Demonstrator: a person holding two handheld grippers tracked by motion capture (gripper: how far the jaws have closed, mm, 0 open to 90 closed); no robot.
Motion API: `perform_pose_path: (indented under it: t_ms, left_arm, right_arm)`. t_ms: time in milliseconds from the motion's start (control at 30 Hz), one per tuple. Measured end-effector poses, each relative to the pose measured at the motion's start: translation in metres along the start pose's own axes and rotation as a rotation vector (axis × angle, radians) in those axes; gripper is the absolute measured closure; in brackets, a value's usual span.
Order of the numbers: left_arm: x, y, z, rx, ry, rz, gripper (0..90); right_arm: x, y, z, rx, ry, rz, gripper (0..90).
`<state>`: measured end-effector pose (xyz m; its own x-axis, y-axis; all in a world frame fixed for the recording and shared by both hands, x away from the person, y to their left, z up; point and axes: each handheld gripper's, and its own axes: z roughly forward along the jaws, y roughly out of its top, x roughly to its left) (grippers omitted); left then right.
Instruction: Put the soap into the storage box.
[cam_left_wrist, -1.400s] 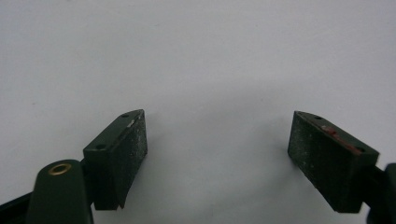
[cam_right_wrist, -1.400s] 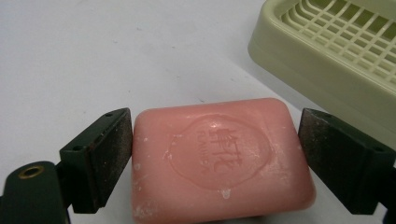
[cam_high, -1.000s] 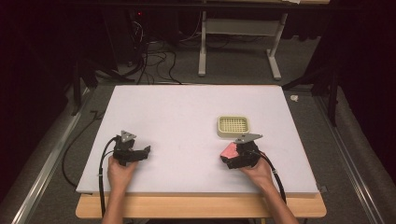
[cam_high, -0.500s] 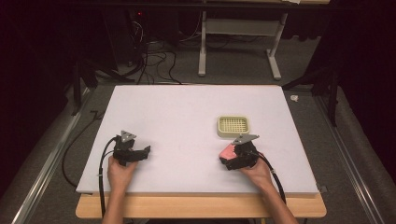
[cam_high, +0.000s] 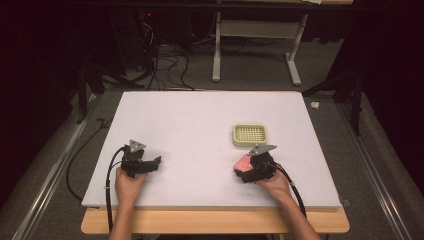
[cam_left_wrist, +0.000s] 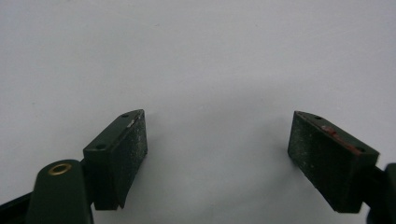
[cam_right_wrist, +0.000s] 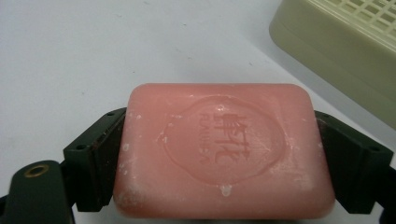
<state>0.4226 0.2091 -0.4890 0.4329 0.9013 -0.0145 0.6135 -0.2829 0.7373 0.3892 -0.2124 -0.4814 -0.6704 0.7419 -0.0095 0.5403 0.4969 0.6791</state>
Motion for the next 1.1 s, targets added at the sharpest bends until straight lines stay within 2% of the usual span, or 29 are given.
perform_pose_path:
  t_ms: [500,1100]
  left_arm:
    - [0.000,0.000,0.000,0.000,0.000,0.000,20.3]
    - [0.000,0.000,0.000,-0.001,0.000,-0.001,20.4]
  right_arm:
    - [0.002,0.001,0.000,0.003,0.006,-0.009,13.6]
    - [-0.004,0.001,-0.013,-0.043,0.013,0.044,13.6]
